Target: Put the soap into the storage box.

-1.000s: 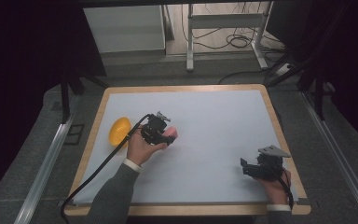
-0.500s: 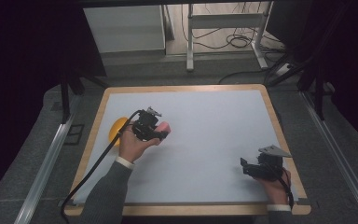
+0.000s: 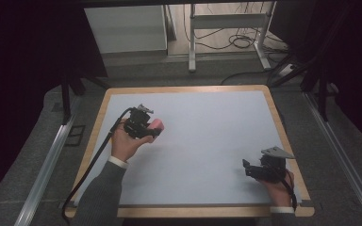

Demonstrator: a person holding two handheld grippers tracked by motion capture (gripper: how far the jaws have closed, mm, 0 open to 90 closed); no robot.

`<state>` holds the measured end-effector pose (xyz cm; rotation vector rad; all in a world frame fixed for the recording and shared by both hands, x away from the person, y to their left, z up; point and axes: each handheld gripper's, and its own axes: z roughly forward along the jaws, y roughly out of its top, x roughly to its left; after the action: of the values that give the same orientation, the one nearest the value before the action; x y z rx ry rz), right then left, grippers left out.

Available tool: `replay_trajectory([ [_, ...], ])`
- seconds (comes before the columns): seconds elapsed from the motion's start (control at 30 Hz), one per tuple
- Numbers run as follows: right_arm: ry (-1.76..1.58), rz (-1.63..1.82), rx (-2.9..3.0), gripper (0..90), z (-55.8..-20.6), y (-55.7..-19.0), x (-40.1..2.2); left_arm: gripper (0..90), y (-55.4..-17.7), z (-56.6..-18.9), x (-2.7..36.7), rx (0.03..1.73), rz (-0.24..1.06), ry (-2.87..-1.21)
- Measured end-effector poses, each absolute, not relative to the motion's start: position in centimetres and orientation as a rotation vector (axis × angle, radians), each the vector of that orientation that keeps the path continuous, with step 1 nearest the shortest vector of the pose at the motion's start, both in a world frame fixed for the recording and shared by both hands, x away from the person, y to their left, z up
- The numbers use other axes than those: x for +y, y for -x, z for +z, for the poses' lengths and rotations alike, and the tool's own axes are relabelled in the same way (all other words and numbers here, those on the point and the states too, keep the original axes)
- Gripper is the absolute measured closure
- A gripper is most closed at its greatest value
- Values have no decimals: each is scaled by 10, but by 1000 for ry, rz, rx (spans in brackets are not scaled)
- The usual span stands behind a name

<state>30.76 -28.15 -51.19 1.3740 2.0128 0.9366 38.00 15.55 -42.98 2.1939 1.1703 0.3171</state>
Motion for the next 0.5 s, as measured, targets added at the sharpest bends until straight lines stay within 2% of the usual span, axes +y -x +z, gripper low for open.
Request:
replay_trajectory([
  [0.5,-1376,930,2016,79,-513,-308,-281,602,-386,-430,180,1242,331,-2153],
])
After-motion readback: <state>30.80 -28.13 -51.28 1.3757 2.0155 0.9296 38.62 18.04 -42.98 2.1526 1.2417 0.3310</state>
